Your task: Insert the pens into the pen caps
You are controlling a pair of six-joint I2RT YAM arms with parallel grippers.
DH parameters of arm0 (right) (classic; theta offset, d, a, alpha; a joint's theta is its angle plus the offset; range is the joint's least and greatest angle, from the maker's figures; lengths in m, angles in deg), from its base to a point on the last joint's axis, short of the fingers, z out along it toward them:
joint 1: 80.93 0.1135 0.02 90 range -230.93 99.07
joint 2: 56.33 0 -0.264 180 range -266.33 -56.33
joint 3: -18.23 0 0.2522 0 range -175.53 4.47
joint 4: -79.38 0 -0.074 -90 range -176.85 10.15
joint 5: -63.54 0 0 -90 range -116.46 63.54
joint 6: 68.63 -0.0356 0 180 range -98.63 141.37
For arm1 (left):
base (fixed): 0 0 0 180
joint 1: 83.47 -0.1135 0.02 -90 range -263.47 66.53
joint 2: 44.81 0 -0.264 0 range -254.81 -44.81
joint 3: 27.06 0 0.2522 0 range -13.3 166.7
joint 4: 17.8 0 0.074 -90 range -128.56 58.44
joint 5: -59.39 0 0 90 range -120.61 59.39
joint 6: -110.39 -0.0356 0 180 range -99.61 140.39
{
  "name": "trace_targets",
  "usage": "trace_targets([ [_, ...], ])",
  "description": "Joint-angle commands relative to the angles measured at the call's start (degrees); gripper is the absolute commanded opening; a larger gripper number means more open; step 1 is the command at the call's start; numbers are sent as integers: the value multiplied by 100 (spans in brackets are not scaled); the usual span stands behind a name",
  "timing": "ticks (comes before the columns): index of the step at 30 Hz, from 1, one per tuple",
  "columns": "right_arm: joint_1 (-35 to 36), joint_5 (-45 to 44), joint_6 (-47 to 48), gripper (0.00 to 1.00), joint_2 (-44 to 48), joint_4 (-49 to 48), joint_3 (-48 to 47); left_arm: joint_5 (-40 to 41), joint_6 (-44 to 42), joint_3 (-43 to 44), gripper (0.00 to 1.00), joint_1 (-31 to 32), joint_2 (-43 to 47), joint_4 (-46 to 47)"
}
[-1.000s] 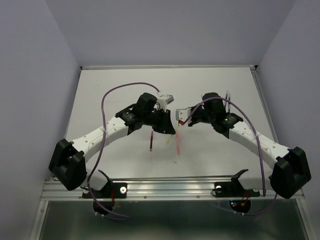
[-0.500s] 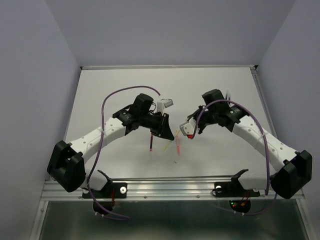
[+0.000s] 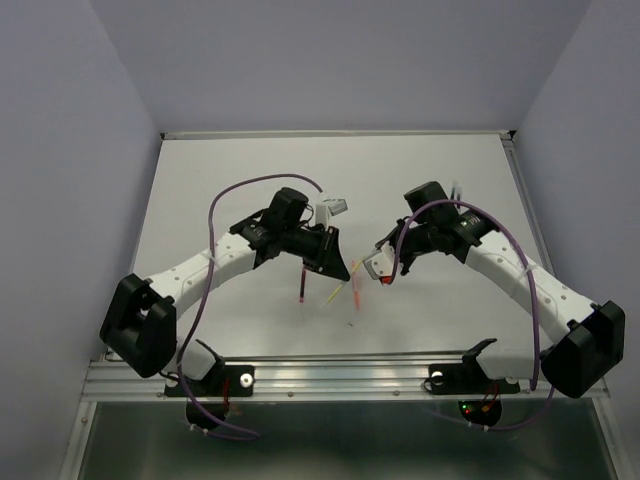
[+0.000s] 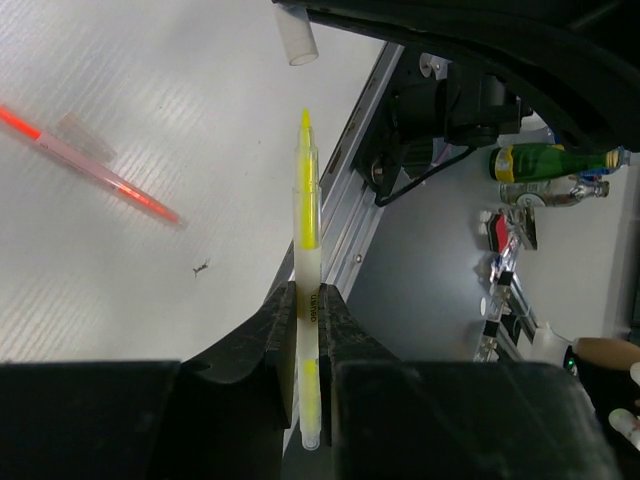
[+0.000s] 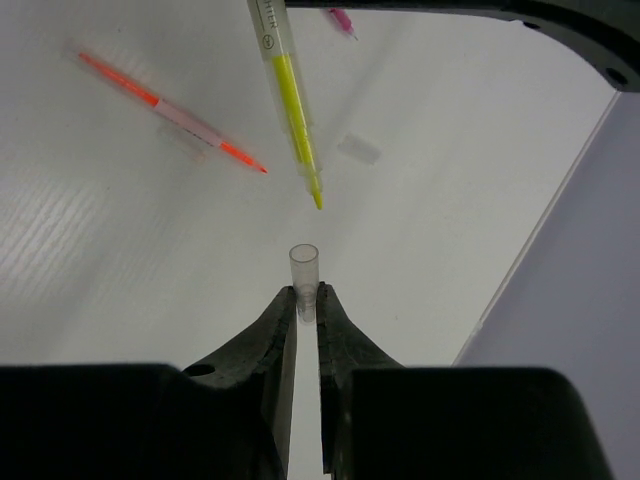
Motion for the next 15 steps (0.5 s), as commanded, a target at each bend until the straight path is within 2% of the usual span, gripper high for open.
trace_targets([
  [1,20,293,-87,4,66,-182,-203,-301,53,-12,0,-16,-114,267],
  [15,20,-154,-132,4,-259,-147,-194,-495,-79,278,0,-7,-544,38],
])
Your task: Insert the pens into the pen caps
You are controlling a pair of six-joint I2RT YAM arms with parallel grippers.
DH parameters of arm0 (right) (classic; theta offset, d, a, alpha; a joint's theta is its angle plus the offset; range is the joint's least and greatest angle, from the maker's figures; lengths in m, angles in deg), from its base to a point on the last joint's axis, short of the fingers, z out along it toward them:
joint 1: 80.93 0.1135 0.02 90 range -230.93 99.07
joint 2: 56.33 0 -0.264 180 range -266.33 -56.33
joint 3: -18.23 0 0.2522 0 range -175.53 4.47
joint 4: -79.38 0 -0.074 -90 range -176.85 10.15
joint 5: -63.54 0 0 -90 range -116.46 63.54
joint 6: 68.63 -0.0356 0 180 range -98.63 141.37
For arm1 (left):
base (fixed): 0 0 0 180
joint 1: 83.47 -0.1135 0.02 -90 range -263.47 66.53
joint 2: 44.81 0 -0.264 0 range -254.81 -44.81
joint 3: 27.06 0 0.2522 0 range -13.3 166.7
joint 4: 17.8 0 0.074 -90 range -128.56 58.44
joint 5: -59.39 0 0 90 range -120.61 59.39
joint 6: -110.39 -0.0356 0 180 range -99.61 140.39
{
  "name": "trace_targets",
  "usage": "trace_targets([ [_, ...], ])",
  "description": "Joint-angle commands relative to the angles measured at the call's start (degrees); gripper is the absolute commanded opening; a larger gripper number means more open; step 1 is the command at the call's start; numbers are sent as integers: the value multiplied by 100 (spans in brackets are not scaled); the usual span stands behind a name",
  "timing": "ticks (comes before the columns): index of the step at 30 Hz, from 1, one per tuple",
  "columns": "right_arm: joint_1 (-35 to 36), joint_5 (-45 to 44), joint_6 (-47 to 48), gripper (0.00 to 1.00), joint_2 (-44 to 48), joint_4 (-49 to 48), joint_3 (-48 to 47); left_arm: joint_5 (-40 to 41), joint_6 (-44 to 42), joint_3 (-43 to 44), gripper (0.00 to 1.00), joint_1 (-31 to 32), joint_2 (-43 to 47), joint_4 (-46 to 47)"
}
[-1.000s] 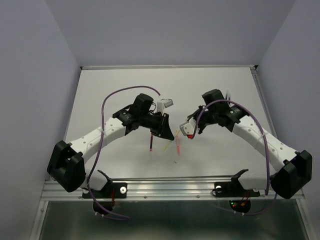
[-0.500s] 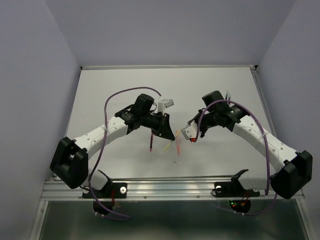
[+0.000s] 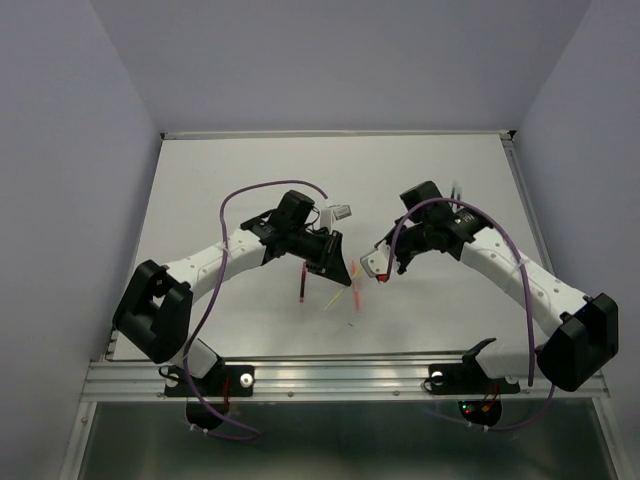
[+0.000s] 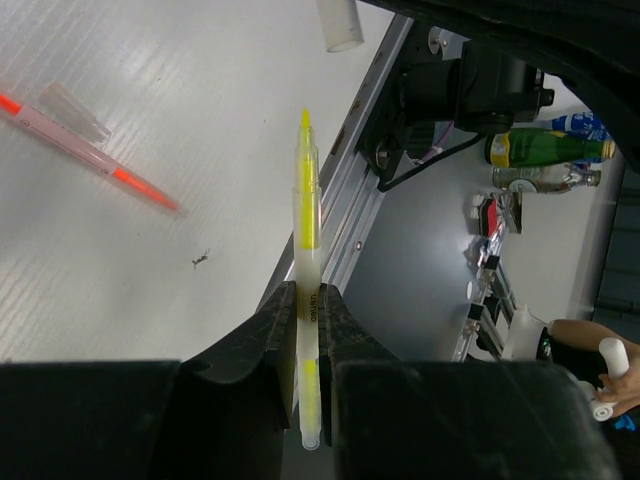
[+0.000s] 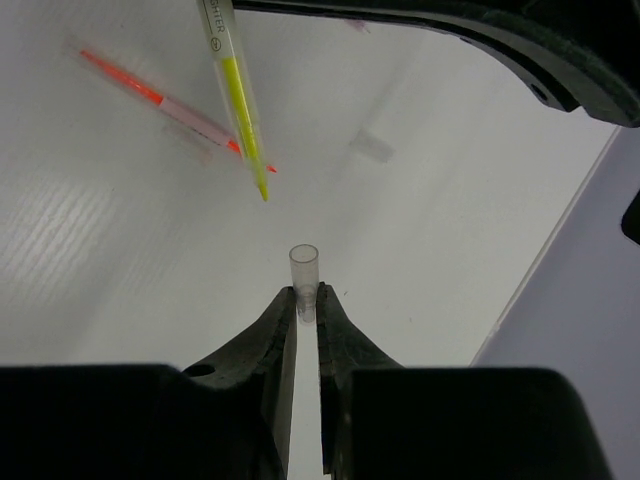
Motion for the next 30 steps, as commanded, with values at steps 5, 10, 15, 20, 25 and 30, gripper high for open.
trace_targets([
  [5,20,-414,-50,4,-273,40,-246,-237,-72,258,0,-16,21,34],
  [10,20,-168,28,4,-264,145,-282,-272,-72,249,0,-7,-5,34],
  [15,20,130,274,4,-291,444,-369,-272,-72,241,0,-7,4,25],
  [20,20,289,336,3,-379,611,-466,-254,-81,223,0,-16,13,25],
  [25,20,359,283,3,-370,567,-466,-316,-63,249,0,-7,-57,52],
  [30,20,97,161,3,-493,497,-484,-316,-54,241,0,-16,-40,52],
])
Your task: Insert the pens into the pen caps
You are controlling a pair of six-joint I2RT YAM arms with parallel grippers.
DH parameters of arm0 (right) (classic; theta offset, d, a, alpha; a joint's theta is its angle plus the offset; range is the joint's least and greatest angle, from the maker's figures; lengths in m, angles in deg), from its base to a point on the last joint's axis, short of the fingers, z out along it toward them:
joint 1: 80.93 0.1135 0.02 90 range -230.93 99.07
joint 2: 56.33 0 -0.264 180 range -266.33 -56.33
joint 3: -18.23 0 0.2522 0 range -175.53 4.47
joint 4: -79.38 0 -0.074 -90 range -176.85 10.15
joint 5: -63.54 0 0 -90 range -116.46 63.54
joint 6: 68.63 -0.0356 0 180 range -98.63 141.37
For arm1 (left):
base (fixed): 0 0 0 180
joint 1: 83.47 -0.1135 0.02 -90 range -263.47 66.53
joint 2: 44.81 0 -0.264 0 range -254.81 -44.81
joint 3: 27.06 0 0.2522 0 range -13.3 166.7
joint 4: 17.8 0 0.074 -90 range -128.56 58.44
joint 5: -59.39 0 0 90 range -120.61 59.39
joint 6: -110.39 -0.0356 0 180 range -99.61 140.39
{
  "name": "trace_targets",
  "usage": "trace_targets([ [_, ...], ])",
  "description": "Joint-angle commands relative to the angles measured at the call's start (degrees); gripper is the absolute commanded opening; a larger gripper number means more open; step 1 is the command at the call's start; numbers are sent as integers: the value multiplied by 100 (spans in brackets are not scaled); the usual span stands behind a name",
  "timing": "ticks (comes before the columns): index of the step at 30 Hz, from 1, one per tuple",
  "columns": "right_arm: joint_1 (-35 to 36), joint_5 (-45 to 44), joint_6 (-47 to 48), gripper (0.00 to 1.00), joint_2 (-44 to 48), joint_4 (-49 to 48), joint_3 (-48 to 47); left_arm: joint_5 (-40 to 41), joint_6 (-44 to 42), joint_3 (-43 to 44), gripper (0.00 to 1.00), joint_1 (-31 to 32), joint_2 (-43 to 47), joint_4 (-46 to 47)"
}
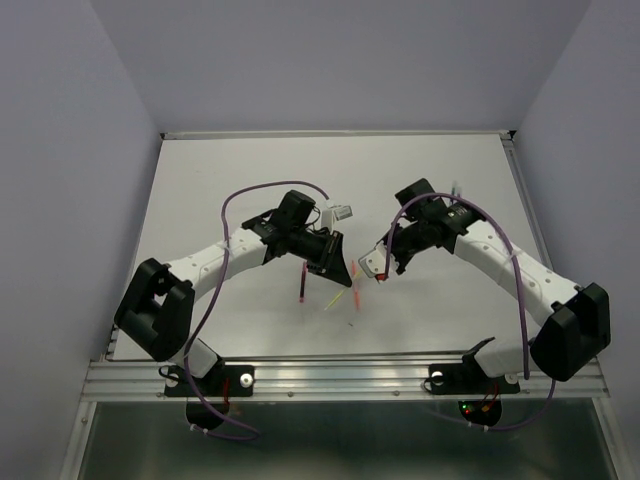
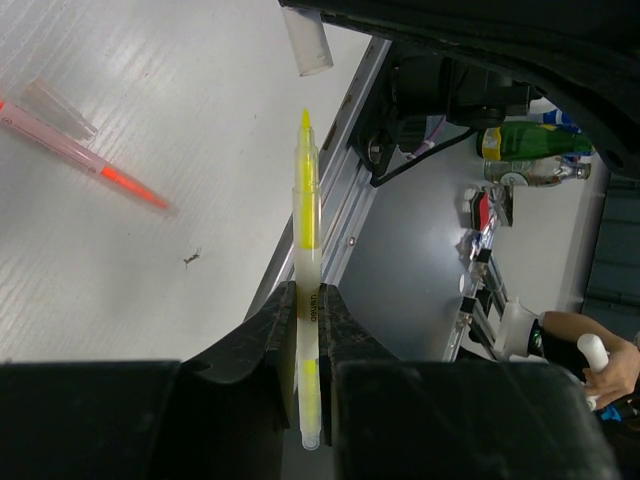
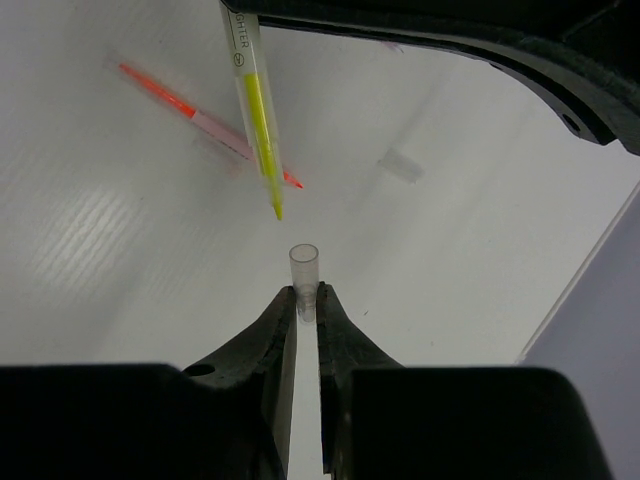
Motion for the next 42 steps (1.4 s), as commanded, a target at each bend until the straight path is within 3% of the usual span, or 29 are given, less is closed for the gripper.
trace_targets([
  [1,20,-77,-67,3,-143,31,-230,-152,-57,216,0,-7,36,82],
  [42,179,160,82,3,-310,374,-336,-248,14,313,0,-7,-192,117],
])
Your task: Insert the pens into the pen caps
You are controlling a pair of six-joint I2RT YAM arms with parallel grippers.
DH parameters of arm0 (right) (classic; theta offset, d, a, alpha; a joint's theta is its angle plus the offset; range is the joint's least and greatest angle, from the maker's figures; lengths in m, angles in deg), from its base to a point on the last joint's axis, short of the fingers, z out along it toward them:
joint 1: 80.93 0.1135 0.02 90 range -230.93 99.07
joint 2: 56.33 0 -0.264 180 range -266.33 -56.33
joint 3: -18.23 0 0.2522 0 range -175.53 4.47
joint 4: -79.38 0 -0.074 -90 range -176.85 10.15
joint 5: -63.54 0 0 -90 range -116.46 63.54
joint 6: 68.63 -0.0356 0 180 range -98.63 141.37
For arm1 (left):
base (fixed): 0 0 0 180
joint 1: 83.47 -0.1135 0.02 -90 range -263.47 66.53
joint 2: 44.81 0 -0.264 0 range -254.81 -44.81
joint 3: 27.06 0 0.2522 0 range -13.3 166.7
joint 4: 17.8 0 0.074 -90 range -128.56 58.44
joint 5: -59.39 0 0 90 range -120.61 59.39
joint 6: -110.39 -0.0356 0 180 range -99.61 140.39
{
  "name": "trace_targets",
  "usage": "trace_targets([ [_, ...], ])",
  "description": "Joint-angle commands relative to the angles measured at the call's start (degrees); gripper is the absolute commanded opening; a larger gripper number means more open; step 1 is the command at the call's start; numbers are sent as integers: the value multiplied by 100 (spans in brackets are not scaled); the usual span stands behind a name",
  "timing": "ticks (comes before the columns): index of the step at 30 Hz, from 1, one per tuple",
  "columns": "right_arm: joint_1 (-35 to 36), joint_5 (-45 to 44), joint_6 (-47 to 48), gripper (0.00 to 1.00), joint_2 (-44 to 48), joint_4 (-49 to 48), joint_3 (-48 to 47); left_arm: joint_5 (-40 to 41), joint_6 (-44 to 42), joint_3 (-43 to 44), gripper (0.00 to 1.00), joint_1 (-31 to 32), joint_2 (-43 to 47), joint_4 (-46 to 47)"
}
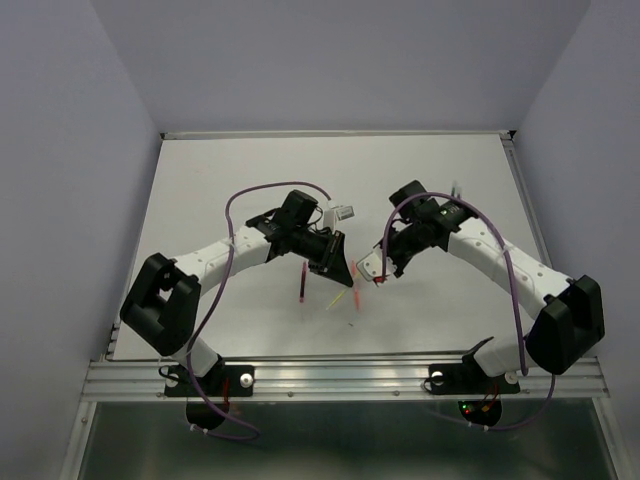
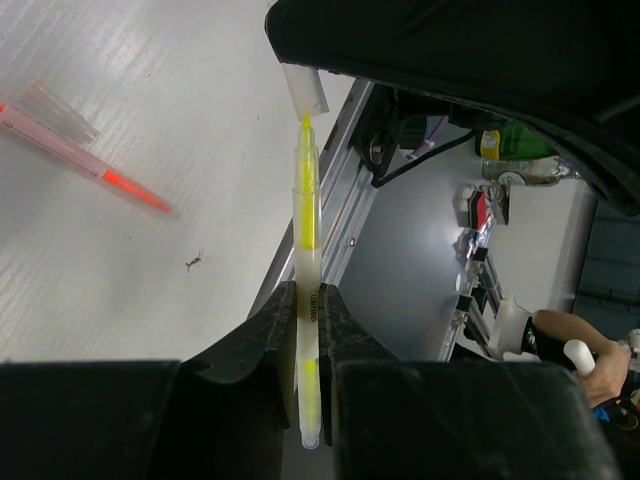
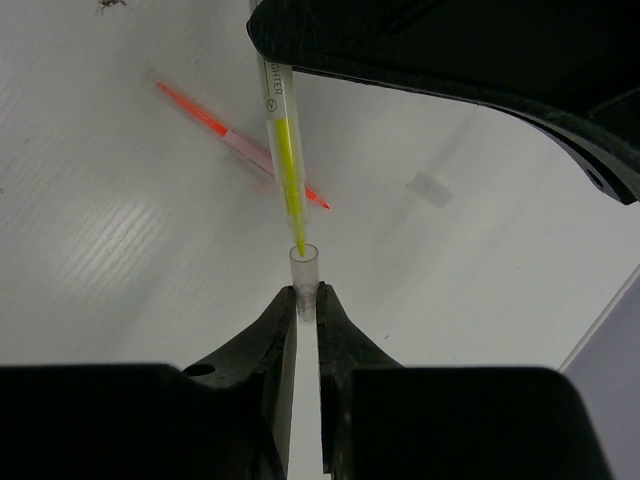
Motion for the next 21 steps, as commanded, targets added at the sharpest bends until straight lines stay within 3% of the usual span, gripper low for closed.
trace_targets([
  [1,93,97,-3,3,-39,101,-259,-198,9,243,0,-16,-6,122],
  [11,252,-175,-56,3,-154,101,-251,-93,53,305,0,-7,2,113],
  [21,550,-588,-328,1,-224,-93,-242,126,44,849,0,-25,-288,-502],
])
